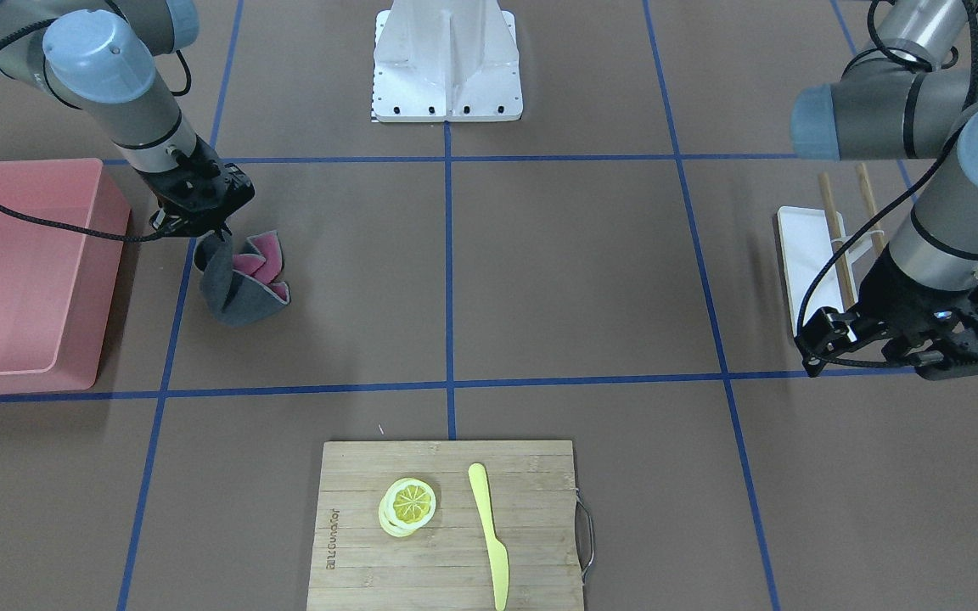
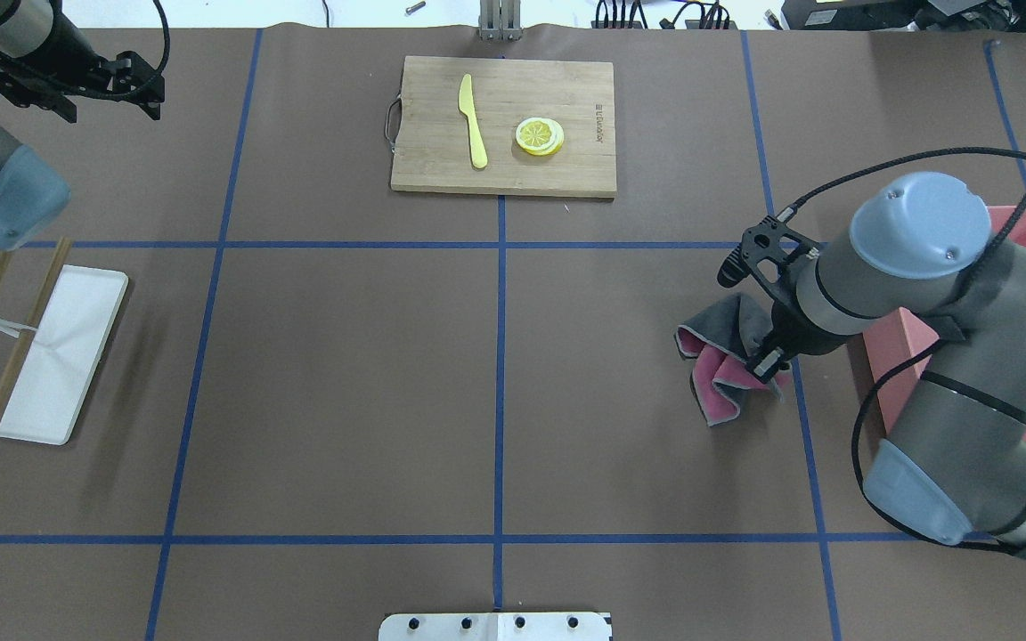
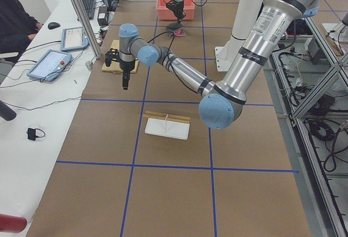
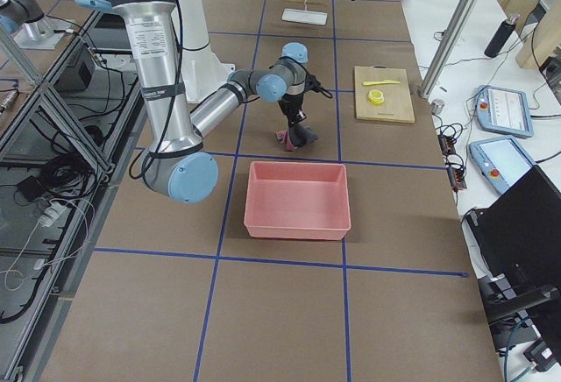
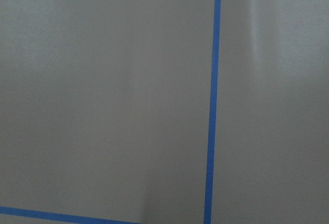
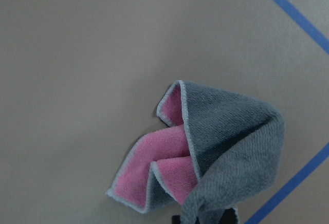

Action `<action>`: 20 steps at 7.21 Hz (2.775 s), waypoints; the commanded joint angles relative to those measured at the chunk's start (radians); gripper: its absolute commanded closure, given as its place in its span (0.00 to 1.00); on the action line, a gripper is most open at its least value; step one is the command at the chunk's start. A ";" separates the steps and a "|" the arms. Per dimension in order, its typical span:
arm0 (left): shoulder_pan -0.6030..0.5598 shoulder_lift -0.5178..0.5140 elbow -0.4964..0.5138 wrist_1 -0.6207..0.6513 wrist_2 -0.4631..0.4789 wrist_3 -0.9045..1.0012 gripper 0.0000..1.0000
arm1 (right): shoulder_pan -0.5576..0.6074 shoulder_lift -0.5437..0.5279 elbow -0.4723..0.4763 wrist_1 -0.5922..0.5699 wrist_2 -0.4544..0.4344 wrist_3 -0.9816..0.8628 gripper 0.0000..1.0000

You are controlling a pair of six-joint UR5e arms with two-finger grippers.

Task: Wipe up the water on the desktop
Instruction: 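Drag the towel back toward the robot and lift it with the right gripper, then carry the towel over the pink bin and release it with the right gripper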

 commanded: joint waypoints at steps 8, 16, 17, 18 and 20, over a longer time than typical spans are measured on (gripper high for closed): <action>0.002 -0.011 0.012 0.000 0.000 0.000 0.02 | -0.007 0.231 -0.201 0.001 -0.001 0.174 1.00; 0.002 -0.023 0.029 -0.002 -0.002 0.000 0.02 | 0.316 0.409 -0.393 0.014 0.155 0.121 1.00; 0.002 -0.024 0.027 -0.002 -0.002 0.000 0.02 | 0.375 0.399 -0.337 0.008 0.195 0.124 1.00; 0.002 -0.025 0.027 -0.003 -0.002 0.000 0.02 | 0.425 0.383 -0.285 -0.002 0.255 0.125 1.00; 0.002 -0.028 0.024 0.000 -0.005 0.000 0.02 | 0.524 0.322 -0.145 -0.003 0.319 0.127 1.00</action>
